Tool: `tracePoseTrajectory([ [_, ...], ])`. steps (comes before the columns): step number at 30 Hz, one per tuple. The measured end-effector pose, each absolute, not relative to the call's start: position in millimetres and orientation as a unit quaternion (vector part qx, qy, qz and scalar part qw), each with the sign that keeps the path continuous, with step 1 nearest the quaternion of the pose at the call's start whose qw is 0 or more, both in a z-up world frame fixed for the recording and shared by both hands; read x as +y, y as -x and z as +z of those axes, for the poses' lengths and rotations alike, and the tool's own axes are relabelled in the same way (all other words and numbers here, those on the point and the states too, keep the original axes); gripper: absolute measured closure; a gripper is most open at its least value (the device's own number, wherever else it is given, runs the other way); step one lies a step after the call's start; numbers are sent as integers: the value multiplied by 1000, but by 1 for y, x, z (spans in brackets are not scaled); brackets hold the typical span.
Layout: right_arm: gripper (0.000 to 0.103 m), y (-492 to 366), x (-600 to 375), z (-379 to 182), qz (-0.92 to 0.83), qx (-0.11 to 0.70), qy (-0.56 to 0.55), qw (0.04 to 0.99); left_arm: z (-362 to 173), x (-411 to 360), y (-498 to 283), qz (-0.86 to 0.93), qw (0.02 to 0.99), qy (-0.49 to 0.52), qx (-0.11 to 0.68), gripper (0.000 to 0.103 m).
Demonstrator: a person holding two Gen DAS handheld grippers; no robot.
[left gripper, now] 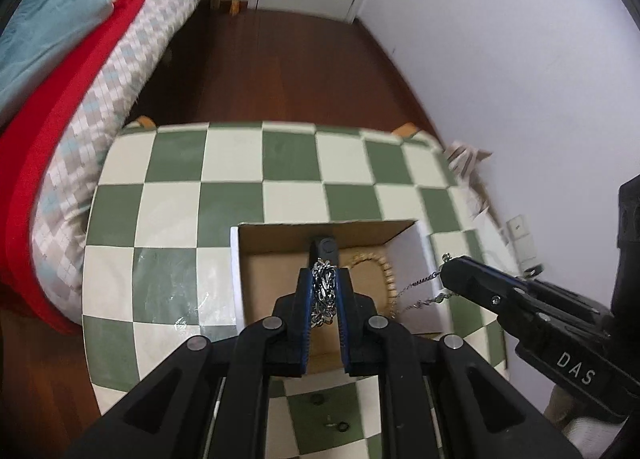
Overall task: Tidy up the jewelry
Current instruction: 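Lower the thick chain into the box with left tool while right tool releases heart chain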
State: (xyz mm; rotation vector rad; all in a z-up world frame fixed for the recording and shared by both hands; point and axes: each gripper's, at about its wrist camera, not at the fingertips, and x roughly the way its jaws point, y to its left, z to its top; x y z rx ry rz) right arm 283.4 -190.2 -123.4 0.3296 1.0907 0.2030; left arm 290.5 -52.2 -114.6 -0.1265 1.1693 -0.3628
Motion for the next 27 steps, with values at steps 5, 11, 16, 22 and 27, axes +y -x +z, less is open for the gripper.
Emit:
tracePoseTrajectory([
  [5,94,-304,-192,-148,89,551,-148,817,-125,-51,-308,-136,817,45,559,87],
  [11,44,-312,-194,-160,64,579,-112,805,-117,-38,-308,-81,844,22,530,21],
  [16,9,-305,-195,-161,26,585,-65,808,-119,-20,-297,-18,860,-12,510,0],
  [22,0,-286,-194,-172,-14,595,-28,803,-126,-9,-276,24,867,-29,497,0],
  [27,0,-269,-191,-177,-23,593,-20,804,-127,-10,-256,35,869,-40,492,0],
])
